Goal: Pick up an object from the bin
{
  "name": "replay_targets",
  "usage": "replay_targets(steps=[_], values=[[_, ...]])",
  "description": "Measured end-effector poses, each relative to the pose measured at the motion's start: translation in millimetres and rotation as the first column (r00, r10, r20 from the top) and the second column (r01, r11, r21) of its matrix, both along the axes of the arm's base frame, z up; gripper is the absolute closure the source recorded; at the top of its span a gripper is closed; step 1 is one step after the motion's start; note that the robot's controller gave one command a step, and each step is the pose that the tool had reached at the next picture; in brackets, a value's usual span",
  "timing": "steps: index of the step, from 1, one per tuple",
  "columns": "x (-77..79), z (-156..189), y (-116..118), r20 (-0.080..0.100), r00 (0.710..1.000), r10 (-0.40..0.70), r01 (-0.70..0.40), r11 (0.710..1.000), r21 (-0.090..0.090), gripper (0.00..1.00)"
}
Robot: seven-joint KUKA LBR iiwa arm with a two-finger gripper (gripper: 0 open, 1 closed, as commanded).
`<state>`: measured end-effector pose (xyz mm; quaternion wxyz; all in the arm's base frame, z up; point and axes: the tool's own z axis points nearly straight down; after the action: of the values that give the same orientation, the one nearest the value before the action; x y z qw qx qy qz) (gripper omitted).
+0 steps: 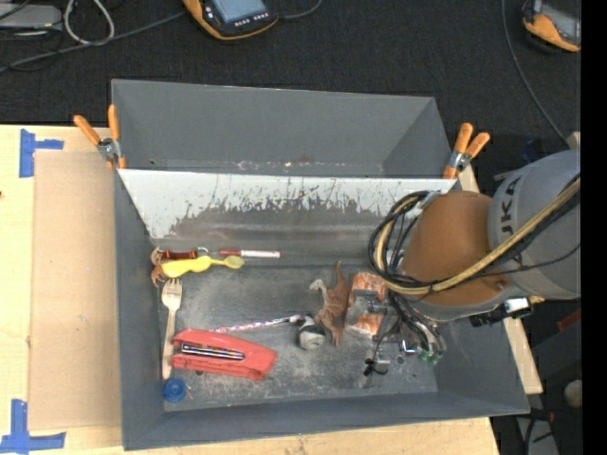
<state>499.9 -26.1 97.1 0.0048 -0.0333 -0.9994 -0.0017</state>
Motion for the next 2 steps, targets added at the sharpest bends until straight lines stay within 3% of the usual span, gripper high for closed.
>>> replay_targets(steps=[1, 2], values=[[-4.0, -24.7, -4.5, 0.015, 0.971, -0.237, 0.237, 0.972, 0.0, 0.0], [58.4, -26.3, 9.3, 0.007, 0.942, 0.336, -0.336, 0.942, 0.001, 1.0]])
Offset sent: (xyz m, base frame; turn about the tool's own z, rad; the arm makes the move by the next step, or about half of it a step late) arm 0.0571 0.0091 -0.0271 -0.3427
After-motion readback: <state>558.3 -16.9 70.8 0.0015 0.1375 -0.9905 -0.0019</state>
